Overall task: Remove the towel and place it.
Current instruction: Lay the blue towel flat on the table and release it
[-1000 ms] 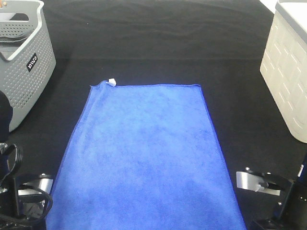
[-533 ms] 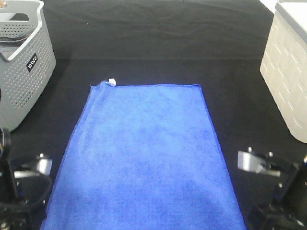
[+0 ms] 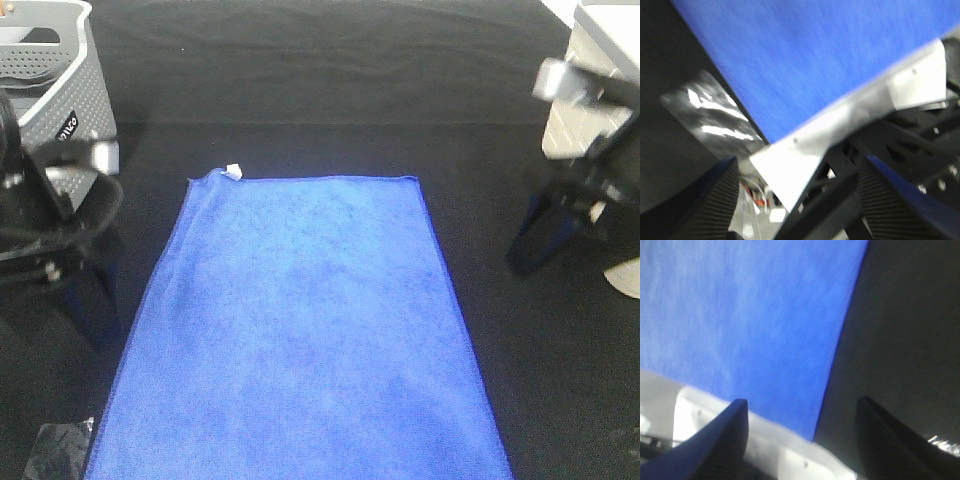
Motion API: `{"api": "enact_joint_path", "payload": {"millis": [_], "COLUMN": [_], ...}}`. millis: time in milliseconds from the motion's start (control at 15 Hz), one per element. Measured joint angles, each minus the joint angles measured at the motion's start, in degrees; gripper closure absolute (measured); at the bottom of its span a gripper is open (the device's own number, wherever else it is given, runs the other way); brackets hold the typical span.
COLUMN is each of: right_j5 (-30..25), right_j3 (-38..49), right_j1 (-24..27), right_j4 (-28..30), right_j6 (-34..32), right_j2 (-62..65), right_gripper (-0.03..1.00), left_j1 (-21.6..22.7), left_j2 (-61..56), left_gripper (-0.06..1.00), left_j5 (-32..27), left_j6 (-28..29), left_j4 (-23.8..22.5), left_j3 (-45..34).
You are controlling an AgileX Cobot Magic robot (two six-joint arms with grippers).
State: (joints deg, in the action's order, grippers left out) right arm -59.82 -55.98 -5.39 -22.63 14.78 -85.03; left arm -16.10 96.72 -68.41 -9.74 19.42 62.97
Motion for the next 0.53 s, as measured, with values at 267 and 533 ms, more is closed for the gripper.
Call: {"api": "enact_joint_path", "payload": {"millis": [267,533], "right_j5": [-2.3,-6.8], "right_j3": [-13.6,-29.4], "right_j1": [4.4,4.5], "right_j4": [-0.7,0.4], "right_j6": [2.4,2.1], "right_j2": [-8.9,-19.8], "right_gripper": [0.34,0.18], "left_j1": [3.6,3.6], "left_j2": [10.8,23.3], "left_gripper": [0.29,0.26], "left_j5": [4.3,4.2], "left_j6": [-0.5,2.6], "left_j4": [-0.5,-2.3], "left_j3": [15.4,35.2]}}
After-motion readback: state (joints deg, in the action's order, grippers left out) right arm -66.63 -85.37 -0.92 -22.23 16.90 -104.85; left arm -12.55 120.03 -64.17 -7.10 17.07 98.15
